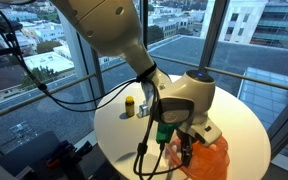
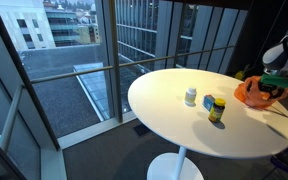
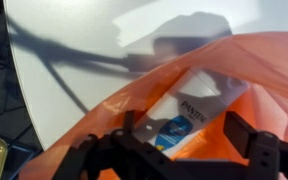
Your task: Move the white bottle from the plastic bag to the table
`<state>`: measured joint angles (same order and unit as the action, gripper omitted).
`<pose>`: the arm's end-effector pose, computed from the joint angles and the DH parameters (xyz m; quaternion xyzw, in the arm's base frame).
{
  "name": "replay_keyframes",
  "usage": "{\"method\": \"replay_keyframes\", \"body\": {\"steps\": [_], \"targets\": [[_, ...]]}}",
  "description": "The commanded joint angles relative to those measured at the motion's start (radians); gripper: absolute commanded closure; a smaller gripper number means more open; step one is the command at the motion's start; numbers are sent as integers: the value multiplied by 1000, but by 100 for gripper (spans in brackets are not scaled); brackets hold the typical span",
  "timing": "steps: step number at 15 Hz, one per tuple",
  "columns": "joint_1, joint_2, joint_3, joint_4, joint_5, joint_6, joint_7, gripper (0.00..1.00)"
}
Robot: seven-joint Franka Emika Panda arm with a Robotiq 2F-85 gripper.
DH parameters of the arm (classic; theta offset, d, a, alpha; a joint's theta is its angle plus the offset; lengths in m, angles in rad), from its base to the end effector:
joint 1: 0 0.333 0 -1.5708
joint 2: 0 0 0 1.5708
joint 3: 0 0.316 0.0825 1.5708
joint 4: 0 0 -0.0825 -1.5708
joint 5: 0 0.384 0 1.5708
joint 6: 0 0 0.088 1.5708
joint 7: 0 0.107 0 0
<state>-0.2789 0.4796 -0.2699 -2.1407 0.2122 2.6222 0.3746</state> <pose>0.4849 -0.3040 0.1865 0.8586 -0.5124 0.0134 0.0090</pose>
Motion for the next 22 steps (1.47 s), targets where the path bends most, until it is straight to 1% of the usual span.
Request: {"method": "replay_keyframes", "body": {"steps": [1,4,5,6,22], "targets": [[4,3,-4,22,17,-4,0,40],[3,-10,-5,23,15,-5,-5,66],[1,-15,-4,23,16,-8,-8,73],[0,-22,-3,22,16,-9,-11,75],[10,-210,-12,-10,-4,16,-27,76]]}}
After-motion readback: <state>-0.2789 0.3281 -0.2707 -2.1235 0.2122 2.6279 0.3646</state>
